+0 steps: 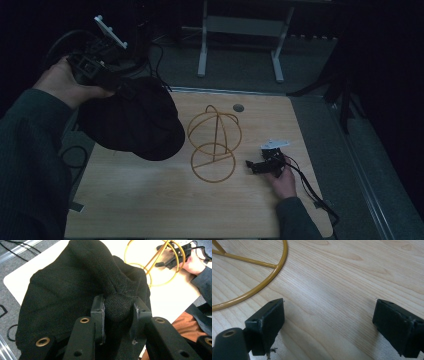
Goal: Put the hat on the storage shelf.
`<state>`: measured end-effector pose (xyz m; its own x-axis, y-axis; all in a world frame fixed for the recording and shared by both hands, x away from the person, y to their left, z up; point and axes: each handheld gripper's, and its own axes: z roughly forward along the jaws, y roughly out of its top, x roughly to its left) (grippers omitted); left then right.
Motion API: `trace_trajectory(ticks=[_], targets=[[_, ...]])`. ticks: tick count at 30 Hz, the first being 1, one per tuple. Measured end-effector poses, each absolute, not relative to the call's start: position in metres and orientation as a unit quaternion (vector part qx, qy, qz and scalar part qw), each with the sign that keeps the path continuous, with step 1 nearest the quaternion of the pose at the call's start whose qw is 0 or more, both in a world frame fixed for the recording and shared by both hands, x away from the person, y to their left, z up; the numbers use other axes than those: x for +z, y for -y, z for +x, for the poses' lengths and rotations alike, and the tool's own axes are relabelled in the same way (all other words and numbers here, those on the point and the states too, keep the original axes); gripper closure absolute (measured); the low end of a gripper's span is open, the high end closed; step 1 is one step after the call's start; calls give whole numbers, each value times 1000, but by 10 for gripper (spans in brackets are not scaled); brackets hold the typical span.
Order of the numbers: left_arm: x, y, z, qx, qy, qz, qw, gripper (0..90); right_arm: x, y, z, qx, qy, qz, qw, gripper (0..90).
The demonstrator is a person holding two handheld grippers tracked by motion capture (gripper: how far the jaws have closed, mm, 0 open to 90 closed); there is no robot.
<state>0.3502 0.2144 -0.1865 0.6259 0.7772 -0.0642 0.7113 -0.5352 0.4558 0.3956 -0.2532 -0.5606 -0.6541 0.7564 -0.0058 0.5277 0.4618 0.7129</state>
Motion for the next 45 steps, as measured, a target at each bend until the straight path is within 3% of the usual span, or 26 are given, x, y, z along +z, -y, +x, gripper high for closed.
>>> trace_trajectory(ticks=[45], targets=[[-141, -188, 345, 102, -409, 873, 247, 688, -561, 253, 396, 350, -840, 382, 163, 102]])
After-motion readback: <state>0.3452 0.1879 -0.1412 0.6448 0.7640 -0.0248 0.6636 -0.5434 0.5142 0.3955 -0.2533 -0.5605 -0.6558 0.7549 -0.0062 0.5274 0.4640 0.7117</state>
